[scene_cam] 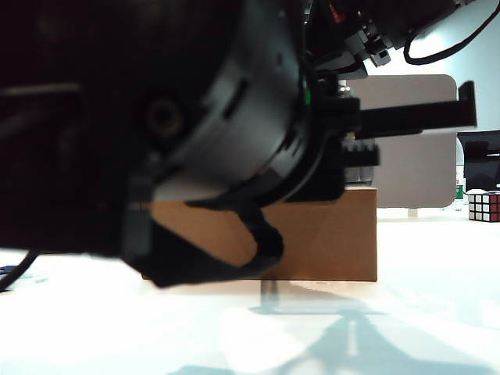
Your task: Open the third layer of the drawer on the table, pick up the transparent tape on the table and put it in, and finally close the drawer.
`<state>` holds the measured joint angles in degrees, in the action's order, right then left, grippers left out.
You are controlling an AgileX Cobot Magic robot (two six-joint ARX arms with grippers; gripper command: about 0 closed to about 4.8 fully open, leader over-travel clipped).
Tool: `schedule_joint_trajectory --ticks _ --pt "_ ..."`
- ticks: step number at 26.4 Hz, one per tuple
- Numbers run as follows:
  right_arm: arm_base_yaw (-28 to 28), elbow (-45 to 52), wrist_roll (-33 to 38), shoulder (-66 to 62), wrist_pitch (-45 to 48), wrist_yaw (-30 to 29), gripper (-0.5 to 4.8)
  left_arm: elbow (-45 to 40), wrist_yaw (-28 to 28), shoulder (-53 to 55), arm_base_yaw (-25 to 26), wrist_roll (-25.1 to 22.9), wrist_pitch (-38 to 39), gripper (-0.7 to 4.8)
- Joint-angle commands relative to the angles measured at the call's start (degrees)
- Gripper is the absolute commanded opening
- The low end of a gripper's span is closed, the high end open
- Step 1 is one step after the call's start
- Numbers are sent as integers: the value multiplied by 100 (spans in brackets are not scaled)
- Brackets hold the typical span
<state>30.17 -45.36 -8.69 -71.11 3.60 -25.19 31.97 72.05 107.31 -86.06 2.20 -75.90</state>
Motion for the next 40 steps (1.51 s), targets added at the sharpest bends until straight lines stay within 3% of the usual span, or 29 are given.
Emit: schedule_joint_trajectory --ticks 1,5,11,12,13,15,21,25,31,37,39,40 --pt "2 -26 -28 11 72 20 -5 -87 289 -85 -275 -31 -326 186" --pt "2 -26 -28 11 -4 0 -5 -256 907 -398 -903 -358 -505 190" --pt "15 -28 -28 57 -229 -85 -5 -717 1902 -1668 -1659 -1816 -610 187" --pt "17 -28 -31 55 -249 -81 -5 -979 1939 -2337 -1611 -2264 -610 183" --pt "17 -26 -31 61 -249 -90 -5 -1158 1902 -2769 -1515 -2415 -605 178" --pt "42 -26 -26 96 -286 -223 -5 -1429 1840 -3366 -1405 -2522 -605 178" --pt "79 -28 -2 131 -442 -341 -5 -2170 872 -5298 -505 -3141 -426 178" --pt "149 -24 0 133 -516 -323 -5 -2406 555 -6487 315 -3628 13 119" --pt "262 -24 37 140 -531 -337 -5 -2422 -59 -7543 1115 -3467 1373 79" --pt "302 -26 136 146 -527 -352 -5 -2420 -1209 -7995 1740 -1453 2988 0" --pt "348 -26 144 146 -527 -350 -5 -2420 -1899 -7987 2109 -815 3707 -6" --pt "363 -26 144 146 -531 -348 -5 -2417 -2892 -7978 2634 -354 4422 -6"
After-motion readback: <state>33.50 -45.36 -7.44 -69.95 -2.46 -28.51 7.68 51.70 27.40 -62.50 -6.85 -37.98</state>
